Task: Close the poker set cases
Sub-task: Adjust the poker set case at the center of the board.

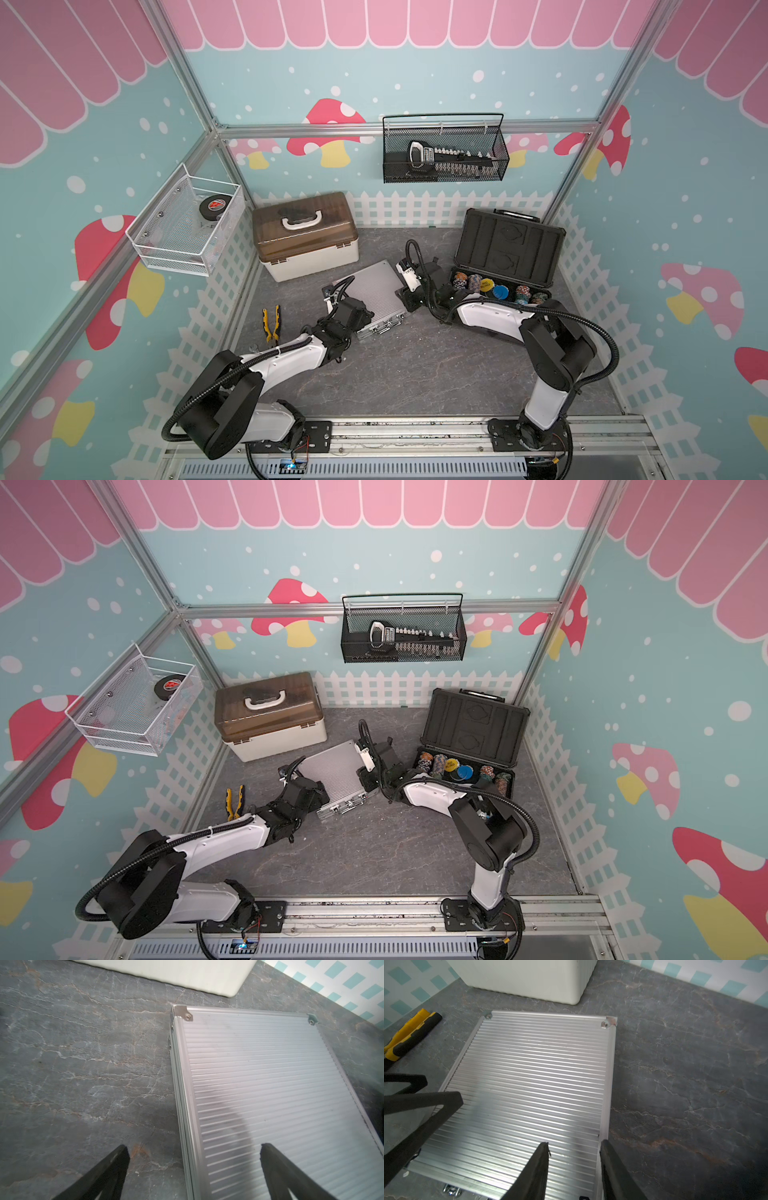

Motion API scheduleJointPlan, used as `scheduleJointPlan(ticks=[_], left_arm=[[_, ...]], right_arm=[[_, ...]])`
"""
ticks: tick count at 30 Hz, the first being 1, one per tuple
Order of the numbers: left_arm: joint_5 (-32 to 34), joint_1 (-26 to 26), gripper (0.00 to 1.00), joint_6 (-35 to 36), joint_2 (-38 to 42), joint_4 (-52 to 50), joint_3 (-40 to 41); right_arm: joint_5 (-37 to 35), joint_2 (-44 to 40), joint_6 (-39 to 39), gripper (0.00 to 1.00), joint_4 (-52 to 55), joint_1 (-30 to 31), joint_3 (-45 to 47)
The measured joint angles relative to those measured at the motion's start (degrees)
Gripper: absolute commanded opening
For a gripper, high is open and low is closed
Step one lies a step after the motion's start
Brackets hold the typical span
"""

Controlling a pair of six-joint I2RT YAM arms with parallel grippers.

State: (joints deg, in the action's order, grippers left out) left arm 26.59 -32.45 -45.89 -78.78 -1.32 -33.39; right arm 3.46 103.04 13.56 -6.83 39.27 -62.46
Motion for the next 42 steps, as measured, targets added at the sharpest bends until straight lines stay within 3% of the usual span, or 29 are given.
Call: scheduleJointPlan(ticks=[5,10,31,42], left_arm=[[-2.19,1.29,1.0,0.02,-3.52,2.01,-2.25],[-3.8,1.64,1.0,0.26,-7.43,4.48,-4.22],[-6.75,5.77,0.99,8.46,-21.62,6.82,-18.67],[-8.13,5.6,0.99,12.57,-20.92,6.12,-19.39]], right_arm=[[0.68,1.6,0.13,0.6,2.08,-0.72,0.02],[2.75,1.68,0.46,0.67,1.53,-1.36,0.74],[9.55,-0.74,3.8,0.67,-9.05,-2.47,9.49],[7.89,-4.74,1.44,0.68,-2.34,-0.87,12.11]])
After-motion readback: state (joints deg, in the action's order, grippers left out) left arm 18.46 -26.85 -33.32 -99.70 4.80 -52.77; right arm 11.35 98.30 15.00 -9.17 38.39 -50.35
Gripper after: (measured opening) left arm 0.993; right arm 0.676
